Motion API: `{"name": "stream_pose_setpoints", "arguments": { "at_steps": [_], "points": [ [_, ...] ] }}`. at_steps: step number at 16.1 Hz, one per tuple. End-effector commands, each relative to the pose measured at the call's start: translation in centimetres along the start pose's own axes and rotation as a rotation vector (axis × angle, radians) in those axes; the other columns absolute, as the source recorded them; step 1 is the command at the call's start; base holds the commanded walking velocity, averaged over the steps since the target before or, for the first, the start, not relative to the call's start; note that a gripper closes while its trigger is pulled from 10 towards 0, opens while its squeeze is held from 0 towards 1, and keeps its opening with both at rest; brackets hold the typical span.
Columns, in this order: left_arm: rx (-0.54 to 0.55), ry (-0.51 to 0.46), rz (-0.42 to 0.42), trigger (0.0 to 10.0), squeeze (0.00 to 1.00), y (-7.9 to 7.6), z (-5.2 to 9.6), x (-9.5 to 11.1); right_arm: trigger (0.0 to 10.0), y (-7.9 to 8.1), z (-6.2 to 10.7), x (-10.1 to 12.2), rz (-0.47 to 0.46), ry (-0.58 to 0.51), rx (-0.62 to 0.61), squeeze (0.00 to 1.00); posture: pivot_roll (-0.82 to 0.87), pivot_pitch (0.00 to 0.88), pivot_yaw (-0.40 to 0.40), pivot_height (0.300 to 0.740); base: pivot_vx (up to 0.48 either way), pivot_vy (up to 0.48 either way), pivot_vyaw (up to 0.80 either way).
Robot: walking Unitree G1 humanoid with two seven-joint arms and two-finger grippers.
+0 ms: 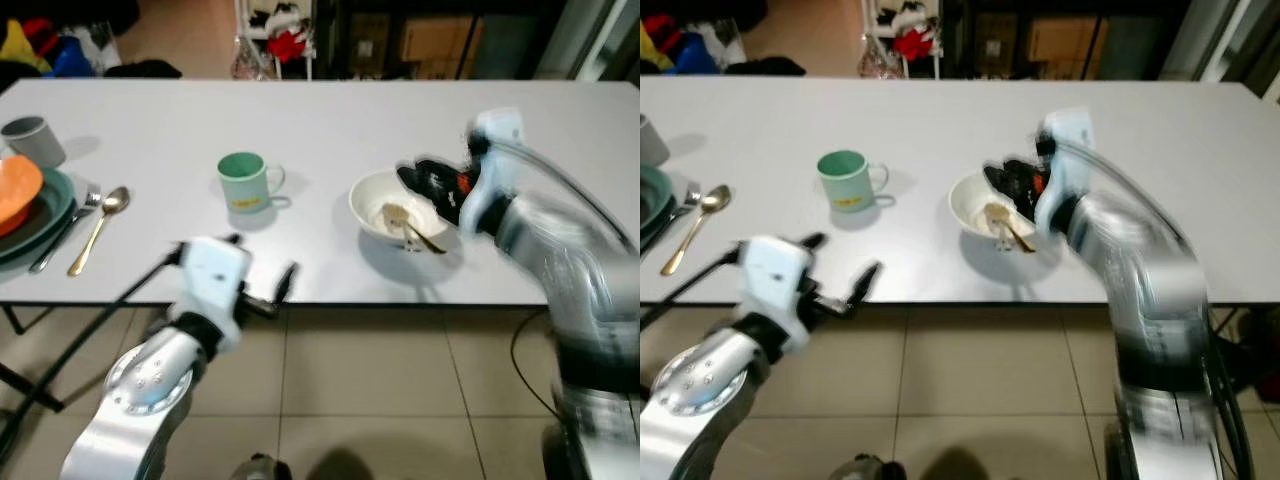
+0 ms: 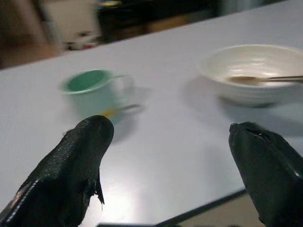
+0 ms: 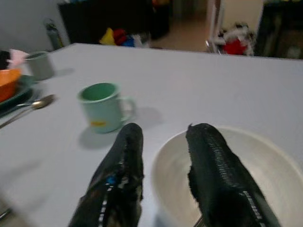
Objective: Setting the table
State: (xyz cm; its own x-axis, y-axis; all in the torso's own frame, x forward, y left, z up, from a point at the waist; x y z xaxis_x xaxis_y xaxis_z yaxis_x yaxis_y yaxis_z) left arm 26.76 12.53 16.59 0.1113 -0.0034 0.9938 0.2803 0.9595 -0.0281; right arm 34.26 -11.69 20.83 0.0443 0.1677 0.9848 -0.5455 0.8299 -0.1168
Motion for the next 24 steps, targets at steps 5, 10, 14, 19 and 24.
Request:
{"name": "stream_pose_setpoints", "arguments": {
  "at_steps": [5, 10, 14, 19, 24],
  "points": [
    [0.151, -0.029, 0.101, 10.0, 0.03, 1.2, 1.7, -0.4, 10.0, 4.0, 3.0, -2.4, -0.002, -0.046, -0.017, 1.00, -0.10, 0.014, 0.098, 0.740, 0.000, 0.000, 0.80],
    [0.248, -0.035, 0.109, 10.0, 1.00, 2.3, 2.8, -1.1, 10.0, 4.8, 3.9, -3.2, 0.014, -0.080, -0.055, 1.00, -0.09, 0.006, 0.087, 0.740, 0.000, 0.000, 0.80],
    [0.273, -0.044, 0.040, 10.0, 1.00, 2.7, 3.2, -1.1, 10.0, 4.7, 3.8, -4.8, 0.047, -0.039, -0.066, 1.00, -0.08, 0.007, 0.075, 0.740, 0.000, 0.000, 0.80],
    [0.269, -0.053, -0.064, 10.0, 0.03, 3.8, 2.7, -1.2, 10.0, 3.1, 4.6, -8.2, -0.031, 0.045, -0.181, 1.00, -0.08, 0.007, 0.082, 0.740, 0.000, 0.000, 0.80],
    [0.251, -0.066, -0.048, 10.0, 0.00, 3.2, 2.7, -1.1, 10.0, 2.8, 4.5, -8.4, -0.063, 0.033, -0.197, 1.00, -0.08, 0.006, 0.085, 0.740, 0.000, 0.050, 0.80]
  ]
}}
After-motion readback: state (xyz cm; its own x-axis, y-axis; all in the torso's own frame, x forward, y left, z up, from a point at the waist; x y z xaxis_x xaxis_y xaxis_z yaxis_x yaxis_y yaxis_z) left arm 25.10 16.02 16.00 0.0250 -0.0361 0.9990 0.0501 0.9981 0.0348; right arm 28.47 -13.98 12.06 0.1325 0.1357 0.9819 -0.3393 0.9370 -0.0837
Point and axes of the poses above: a point about 5 cm out from each wrist's last joint towards the gripper, its own z axis pointing back from the gripper into the wrist, its own x axis along the axis of the wrist's last joint, y = z × x, the point moved 6 cm from there along -z, pointing out of the wrist towards the gripper, and after that the axes turned 11 degrees about z, right-handed, at the moved point
